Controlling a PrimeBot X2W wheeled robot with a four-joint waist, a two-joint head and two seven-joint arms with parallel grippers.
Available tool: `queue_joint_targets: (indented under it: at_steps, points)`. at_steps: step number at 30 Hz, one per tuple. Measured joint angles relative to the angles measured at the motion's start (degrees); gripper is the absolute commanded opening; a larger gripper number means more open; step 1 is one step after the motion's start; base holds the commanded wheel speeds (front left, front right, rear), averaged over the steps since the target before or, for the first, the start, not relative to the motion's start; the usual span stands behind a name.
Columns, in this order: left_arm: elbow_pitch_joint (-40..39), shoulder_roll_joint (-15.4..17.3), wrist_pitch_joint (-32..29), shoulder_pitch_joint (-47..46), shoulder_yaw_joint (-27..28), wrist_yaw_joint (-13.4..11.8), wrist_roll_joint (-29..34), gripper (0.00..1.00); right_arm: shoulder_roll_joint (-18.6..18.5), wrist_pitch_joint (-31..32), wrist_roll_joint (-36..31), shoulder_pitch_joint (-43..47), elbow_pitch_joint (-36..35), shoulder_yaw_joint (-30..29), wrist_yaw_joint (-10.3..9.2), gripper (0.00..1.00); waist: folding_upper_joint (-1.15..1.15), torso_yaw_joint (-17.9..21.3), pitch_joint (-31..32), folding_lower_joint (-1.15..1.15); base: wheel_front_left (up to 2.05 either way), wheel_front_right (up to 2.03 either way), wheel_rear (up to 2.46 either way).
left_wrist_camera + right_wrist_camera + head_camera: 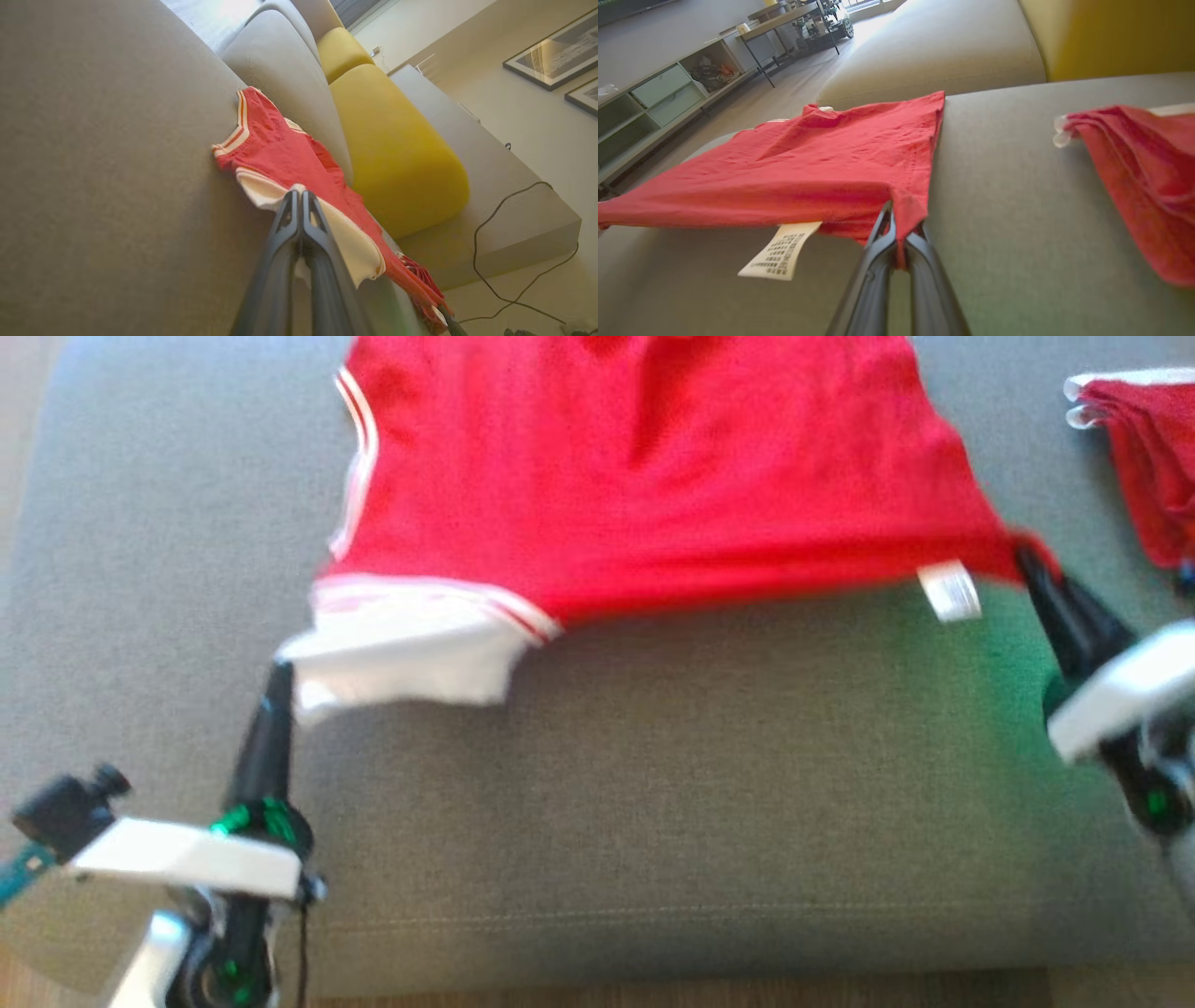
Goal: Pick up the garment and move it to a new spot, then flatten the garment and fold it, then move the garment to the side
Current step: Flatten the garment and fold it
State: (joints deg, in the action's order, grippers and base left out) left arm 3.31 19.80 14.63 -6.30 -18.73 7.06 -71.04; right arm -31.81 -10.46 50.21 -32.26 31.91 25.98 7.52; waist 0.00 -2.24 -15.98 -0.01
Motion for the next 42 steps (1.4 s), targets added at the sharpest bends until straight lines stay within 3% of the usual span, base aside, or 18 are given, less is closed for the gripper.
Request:
queue_joint_targets:
  at_steps: [5, 12, 16, 20, 24, 35, 36, 37, 38, 39, 40, 41, 42]
  points:
    - [-4.65, 0.51, -0.51, 6.36, -1.19, -1.71, 0.86, 0.00, 0.13, -1.00, -2.25, 12.82, -4.20, -6.47, 0.00, 0.00, 0.00, -0.54, 0.99, 0.00, 0.00, 0.00, 0.00]
    - [-12.79, 1.24, -1.44, 14.41, -0.79, -7.04, -1.46, 0.00, 1.77, 2.58, -8.70, 23.41, -15.14, -18.33, 0.00, 0.00, 0.00, -0.02, 0.33, 0.00, 0.00, 0.00, 0.00]
    - [-15.72, 0.56, -2.60, 13.62, 0.10, -9.77, -4.27, 0.00, 5.77, 8.36, -13.26, 24.66, -20.67, -24.72, 0.00, 0.00, 0.00, 0.30, -0.35, 0.00, 0.00, 0.00, 0.00]
    - [-13.44, -2.89, -4.47, 7.43, 1.52, -12.65, -9.25, 0.00, 10.81, 15.34, -18.98, 22.31, -21.69, -27.50, -0.01, 0.00, 0.00, 0.20, -0.66, 0.00, 0.00, 0.00, 0.00]
    - [-8.35, -4.60, -5.21, -1.42, 1.74, -12.83, -10.10, 0.00, 13.80, 18.78, -21.43, 16.01, -19.33, -27.63, -0.01, 0.00, 0.00, -0.14, -1.55, 0.00, 0.00, 0.00, 0.00]
    - [7.61, -6.04, -7.04, -19.66, 0.01, -9.44, -6.41, 0.00, 13.74, 18.96, -28.07, -2.54, -5.30, -23.45, -0.01, 0.00, 0.00, -0.56, -6.63, 0.01, 0.00, 0.00, 0.00]
    - [9.11, -6.19, -7.03, -20.63, -0.26, -8.96, -5.94, 0.00, 13.77, 18.94, -28.15, -3.67, -3.82, -22.99, -0.01, 0.04, -0.01, -0.54, -7.06, 0.01, 0.00, 0.00, 0.00]
    - [10.50, -6.38, -6.99, -21.48, -0.56, -8.50, -5.58, 0.00, 13.76, 18.84, -28.25, -4.61, -2.48, -22.46, -0.01, 0.21, 0.00, -0.51, -7.41, 0.01, 0.00, 0.00, 0.00]
    - [11.84, -6.69, -6.97, -22.20, -0.80, -7.98, -5.36, 0.34, 13.74, 18.15, -28.56, -5.37, -1.22, -22.05, -0.01, 0.46, -0.01, -0.51, -7.69, 0.01, 0.00, 0.00, 0.00]
    - [12.94, -7.10, -6.94, -22.74, -0.97, -7.46, -5.11, 0.59, 13.74, 17.46, -28.58, -5.97, -0.09, -21.82, -0.01, 1.00, -0.01, -0.53, -7.88, 0.01, 0.00, 0.00, 0.00]
    - [14.04, -7.46, -6.88, -23.22, -1.11, -6.99, -5.10, 0.91, 13.74, 16.61, -28.62, -6.34, 0.83, -21.76, -0.01, 1.00, -0.01, -0.57, -7.97, 0.01, 0.00, 0.00, 0.00]
    - [15.05, -7.64, -6.66, -23.57, -1.34, -6.49, -4.92, 1.00, 13.74, 15.56, -28.76, -6.63, 1.69, -21.80, -0.01, 1.00, -0.01, -0.59, -7.96, 0.01, 0.00, 0.00, 0.00]
    - [15.77, -7.62, -6.22, -23.73, -1.65, -5.86, -4.26, 1.00, 13.74, 14.60, -28.78, -6.86, 2.41, -21.85, -0.01, 1.00, -0.01, -0.61, -7.89, 0.01, 0.00, 0.00, 0.00]
